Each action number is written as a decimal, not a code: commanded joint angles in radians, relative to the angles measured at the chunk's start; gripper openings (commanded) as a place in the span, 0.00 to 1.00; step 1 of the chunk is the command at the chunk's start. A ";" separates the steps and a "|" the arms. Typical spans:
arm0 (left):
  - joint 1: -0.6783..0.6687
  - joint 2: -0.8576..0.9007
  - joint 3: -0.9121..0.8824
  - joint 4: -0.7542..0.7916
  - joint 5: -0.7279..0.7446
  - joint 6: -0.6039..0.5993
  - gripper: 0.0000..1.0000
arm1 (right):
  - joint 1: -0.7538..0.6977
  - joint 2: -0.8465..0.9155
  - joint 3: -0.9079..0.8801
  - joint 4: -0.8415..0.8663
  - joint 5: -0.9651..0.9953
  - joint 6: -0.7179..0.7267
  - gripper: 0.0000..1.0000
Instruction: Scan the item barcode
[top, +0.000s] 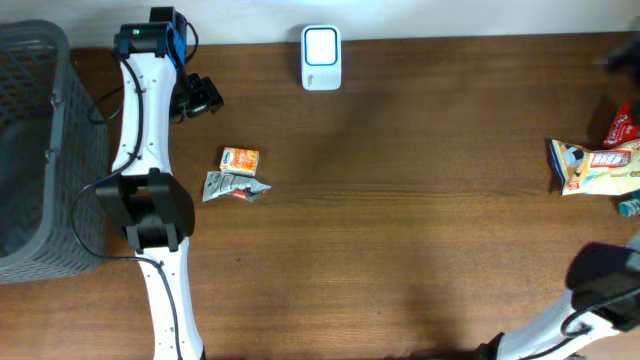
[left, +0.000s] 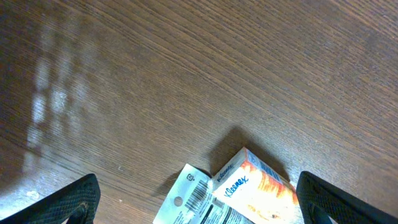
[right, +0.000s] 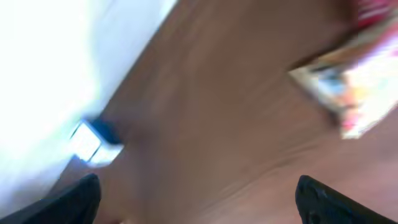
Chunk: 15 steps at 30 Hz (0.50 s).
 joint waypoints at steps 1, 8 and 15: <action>0.000 -0.003 -0.003 0.000 0.003 -0.010 0.99 | 0.229 0.051 -0.066 -0.060 0.032 -0.008 0.99; 0.000 -0.003 -0.003 0.000 0.003 -0.009 0.99 | 0.877 0.060 -0.459 0.340 0.087 -0.162 1.00; 0.000 -0.003 -0.003 0.000 0.003 -0.009 0.99 | 1.018 0.067 -0.529 0.499 0.388 -0.132 0.99</action>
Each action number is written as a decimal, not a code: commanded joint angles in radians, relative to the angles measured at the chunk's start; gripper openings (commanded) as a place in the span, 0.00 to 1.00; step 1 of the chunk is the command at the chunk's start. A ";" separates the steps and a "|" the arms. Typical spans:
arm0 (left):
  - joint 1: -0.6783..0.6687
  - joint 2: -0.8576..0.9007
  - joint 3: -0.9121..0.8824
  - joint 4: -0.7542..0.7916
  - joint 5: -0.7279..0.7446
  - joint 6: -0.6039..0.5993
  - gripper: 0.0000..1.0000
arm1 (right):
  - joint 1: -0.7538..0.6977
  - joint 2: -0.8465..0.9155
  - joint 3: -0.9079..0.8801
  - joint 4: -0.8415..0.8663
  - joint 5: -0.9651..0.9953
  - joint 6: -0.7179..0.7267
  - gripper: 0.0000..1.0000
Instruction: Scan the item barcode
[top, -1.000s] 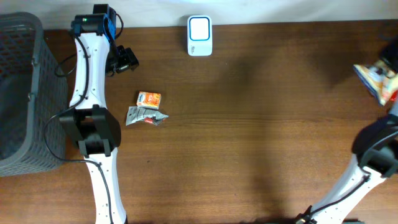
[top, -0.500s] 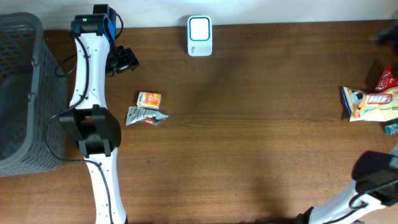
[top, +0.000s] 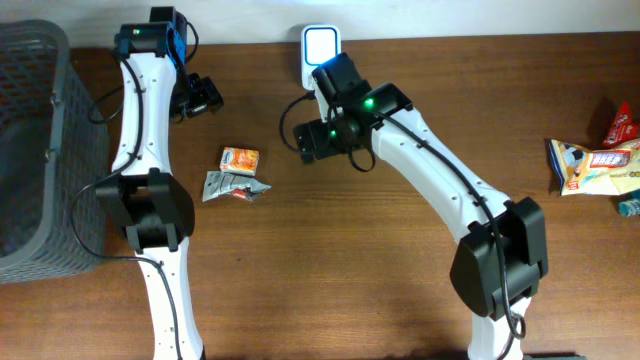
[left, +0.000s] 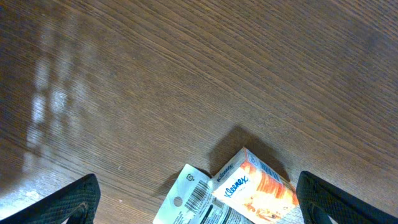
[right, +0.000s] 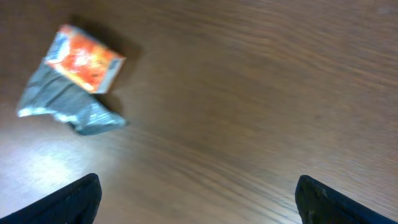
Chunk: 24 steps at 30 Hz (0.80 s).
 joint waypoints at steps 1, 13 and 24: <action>0.001 -0.003 -0.003 -0.001 0.002 -0.010 0.99 | -0.112 -0.010 -0.007 -0.034 0.066 0.064 0.99; -0.101 0.000 -0.134 -0.114 0.220 0.254 1.00 | -0.370 -0.010 -0.007 -0.093 0.006 0.064 0.99; -0.213 -0.001 -0.472 0.171 0.144 0.340 0.26 | -0.370 -0.010 -0.007 -0.093 0.006 0.064 0.99</action>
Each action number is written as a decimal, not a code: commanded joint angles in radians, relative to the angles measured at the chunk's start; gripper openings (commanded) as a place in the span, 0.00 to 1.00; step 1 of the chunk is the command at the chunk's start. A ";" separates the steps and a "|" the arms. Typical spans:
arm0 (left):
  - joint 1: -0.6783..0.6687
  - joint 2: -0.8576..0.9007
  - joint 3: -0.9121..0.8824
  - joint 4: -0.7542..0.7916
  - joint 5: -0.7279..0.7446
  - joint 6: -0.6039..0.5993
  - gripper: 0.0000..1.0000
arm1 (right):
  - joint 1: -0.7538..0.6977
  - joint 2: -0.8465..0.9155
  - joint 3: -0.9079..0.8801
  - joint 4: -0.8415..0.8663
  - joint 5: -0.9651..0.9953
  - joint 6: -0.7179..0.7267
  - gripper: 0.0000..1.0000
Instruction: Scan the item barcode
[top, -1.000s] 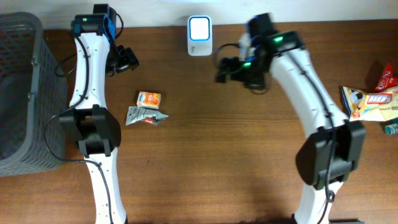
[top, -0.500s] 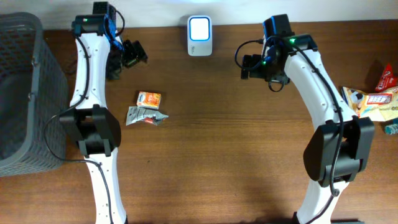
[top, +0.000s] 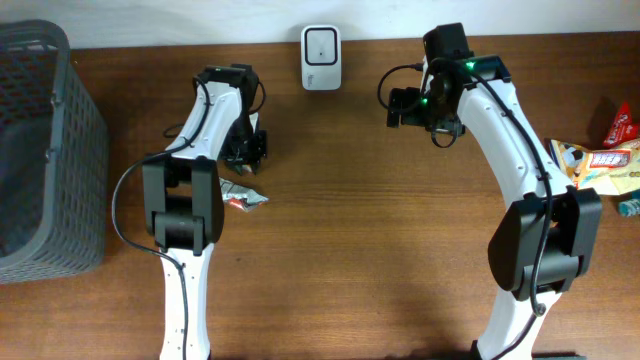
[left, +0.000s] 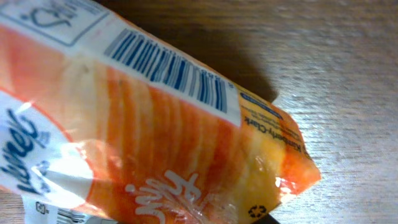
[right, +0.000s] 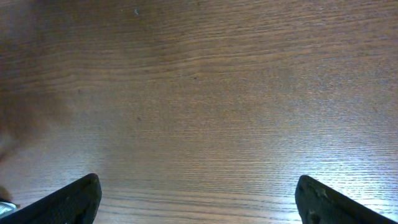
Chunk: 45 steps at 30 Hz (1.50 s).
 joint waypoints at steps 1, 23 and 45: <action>-0.032 0.005 0.013 -0.036 0.028 0.052 0.18 | -0.006 -0.010 -0.004 0.000 -0.006 0.008 0.99; 0.027 0.005 0.227 -0.084 -0.085 -0.349 0.36 | -0.006 -0.010 -0.004 0.000 -0.006 0.008 0.99; 0.005 0.007 0.262 0.091 -0.159 -0.162 0.00 | -0.006 -0.010 -0.004 0.000 -0.006 0.008 0.99</action>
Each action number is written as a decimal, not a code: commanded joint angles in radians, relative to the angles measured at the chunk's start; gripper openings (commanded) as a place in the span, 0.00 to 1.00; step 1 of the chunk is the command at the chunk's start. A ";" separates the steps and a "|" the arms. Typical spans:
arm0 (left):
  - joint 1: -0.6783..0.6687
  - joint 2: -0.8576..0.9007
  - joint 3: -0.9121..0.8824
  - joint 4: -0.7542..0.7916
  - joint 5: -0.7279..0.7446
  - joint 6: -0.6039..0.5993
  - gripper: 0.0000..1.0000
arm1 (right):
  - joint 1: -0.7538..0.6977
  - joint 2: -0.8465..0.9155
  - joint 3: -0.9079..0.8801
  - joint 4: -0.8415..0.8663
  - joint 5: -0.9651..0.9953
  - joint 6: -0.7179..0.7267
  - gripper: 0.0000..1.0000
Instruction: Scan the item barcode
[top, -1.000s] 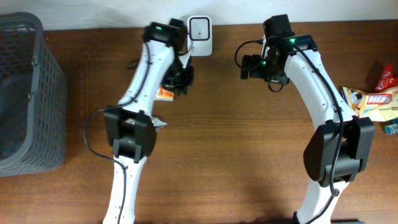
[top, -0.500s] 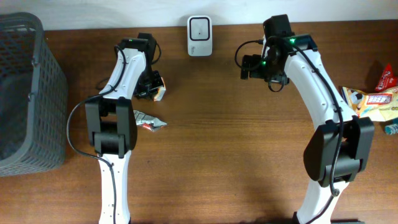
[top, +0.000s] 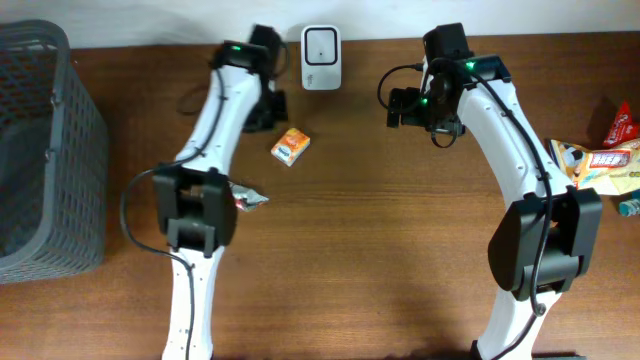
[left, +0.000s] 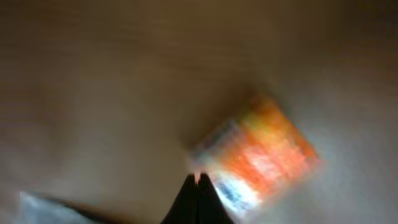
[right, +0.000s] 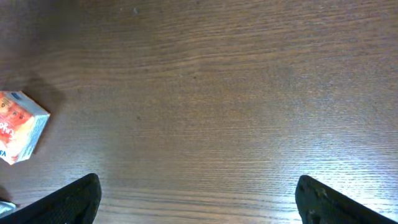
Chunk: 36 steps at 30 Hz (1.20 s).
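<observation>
The orange tissue pack (top: 290, 147) lies flat on the brown table, below and left of the white scanner (top: 320, 45) at the back edge. My left gripper (top: 263, 106) hovers just up-left of the pack. In the blurred left wrist view its fingers (left: 198, 180) are shut tip to tip with nothing between them, and the pack (left: 255, 155) lies just beyond. My right gripper (top: 405, 105) is right of the scanner, open (right: 199, 205) over bare wood, with the pack (right: 18, 134) at the left edge of its view.
A crumpled silver packet (top: 247, 198) lies partly under the left arm. A grey basket (top: 40, 150) stands at the table's left end. Snack packets (top: 600, 165) lie at the far right edge.
The orange pack has moved right, out from under the left gripper, and lies turned. The left gripper now sits higher and farther back, shut. The right arm has not moved.
First my left gripper was open at the back left, the pack beside the silver packet, the right arm off at the right. Then the right gripper hung near the scanner, left of where it hangs now. Later the left gripper was on the pack; now the pack lies apart, farther right.
</observation>
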 joint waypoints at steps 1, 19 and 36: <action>0.105 0.001 -0.047 0.073 -0.060 0.014 0.00 | -0.006 -0.010 -0.003 0.001 -0.006 0.007 0.99; -0.083 0.008 -0.226 0.132 -0.149 -0.016 0.00 | -0.006 -0.010 -0.003 0.001 -0.006 0.007 0.99; -0.114 0.008 -0.226 0.052 0.861 0.071 0.00 | -0.006 -0.010 -0.003 0.001 -0.006 0.007 0.99</action>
